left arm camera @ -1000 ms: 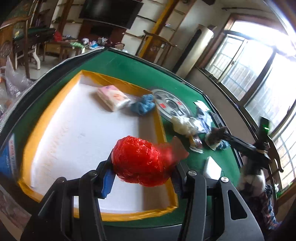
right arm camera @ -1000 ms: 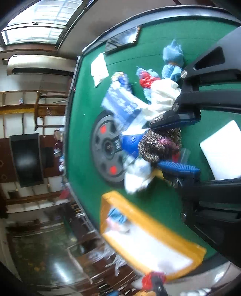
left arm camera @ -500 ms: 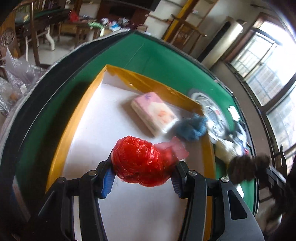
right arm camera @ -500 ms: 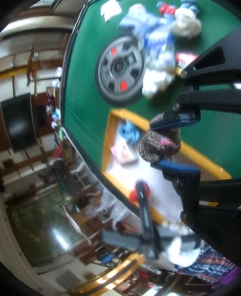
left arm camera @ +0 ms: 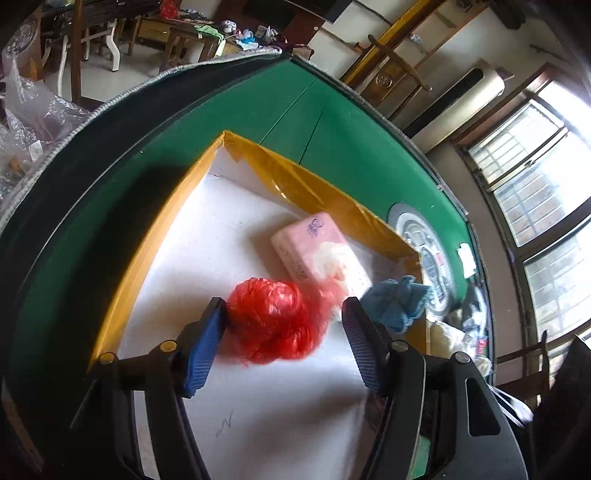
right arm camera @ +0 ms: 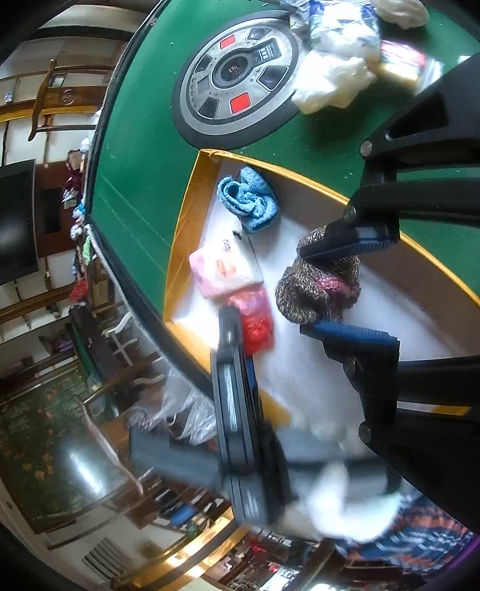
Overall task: Organize soft objects
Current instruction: 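Release the red bag in the tray with the left tool while the right tool drops the knit ball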
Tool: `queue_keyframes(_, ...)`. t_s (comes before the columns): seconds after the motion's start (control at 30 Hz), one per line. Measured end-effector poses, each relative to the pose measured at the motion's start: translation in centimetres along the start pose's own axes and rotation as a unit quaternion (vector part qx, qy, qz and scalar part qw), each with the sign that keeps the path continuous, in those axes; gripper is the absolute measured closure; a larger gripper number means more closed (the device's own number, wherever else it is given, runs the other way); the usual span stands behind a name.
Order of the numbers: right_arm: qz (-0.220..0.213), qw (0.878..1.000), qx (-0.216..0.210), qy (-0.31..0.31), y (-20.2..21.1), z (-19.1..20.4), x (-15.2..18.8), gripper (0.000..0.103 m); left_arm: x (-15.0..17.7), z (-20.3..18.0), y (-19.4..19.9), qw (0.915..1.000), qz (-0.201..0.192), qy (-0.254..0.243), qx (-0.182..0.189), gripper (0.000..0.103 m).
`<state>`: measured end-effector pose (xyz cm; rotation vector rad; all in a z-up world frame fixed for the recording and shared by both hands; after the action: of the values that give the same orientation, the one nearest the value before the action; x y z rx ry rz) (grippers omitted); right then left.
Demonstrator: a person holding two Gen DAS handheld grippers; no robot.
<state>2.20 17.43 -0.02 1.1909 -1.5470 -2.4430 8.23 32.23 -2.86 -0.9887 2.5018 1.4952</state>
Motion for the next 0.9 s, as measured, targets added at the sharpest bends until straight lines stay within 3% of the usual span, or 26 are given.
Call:
queue_keyframes(0.27,0.009,0.998,0.03,-0.051,-2.5,-3.3,-2.9,0.071,0.5,0.5,6.3,0.9974,-0.065,0.014,0.027,0.031)
queue_keyframes(0.4,0.014,0.995,0.059,-0.073,-4.1,-5.2,-4.3,0.064,1.6,0.8,8.2,0.9962,-0.076,0.016,0.038,0.031)
queue_keyframes(0.47,0.009,0.995,0.047,-0.091,-4.1,-5.9,-4.5,0.063,2.2,0.7,8.6,0.996,-0.077,0.016,0.043,0.031)
queue_keyframes(0.57,-0.019,0.995,0.001,-0.099,-1.9,-5.7,-4.9,0.063,3.1,0.6,9.2,0.9953,-0.081,0.015,0.051,0.031)
queue_keyframes(0.67,-0.049,0.995,-0.003,-0.084,1.9,-5.5,-4.8,0.056,4.1,0.5,9.6,0.9948,-0.081,0.02,0.058,0.031)
queue_keyframes(0.73,-0.059,0.996,0.017,-0.07,4.4,-6.5,-4.2,0.047,5.0,0.4,9.9,0.9946,-0.08,0.02,0.063,0.031)
queue_keyframes(0.9,-0.058,0.989,0.106,-0.087,8.8,-12.9,-1.1,0.046,8.0,-0.8,11.3,0.9932,-0.091,0.011,0.072,0.03)
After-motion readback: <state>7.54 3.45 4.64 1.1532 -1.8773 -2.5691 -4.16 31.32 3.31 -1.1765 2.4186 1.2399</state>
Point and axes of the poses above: each gripper's, at about its wrist camera, not at the fingertips, and y roughly against the way its jaws point, z to its left, x to its underside, the point moved 6 cm from there along -y, roughly the way its jaws point, and after that the axes turned 5 degrees about y, right-handed, at the moved point
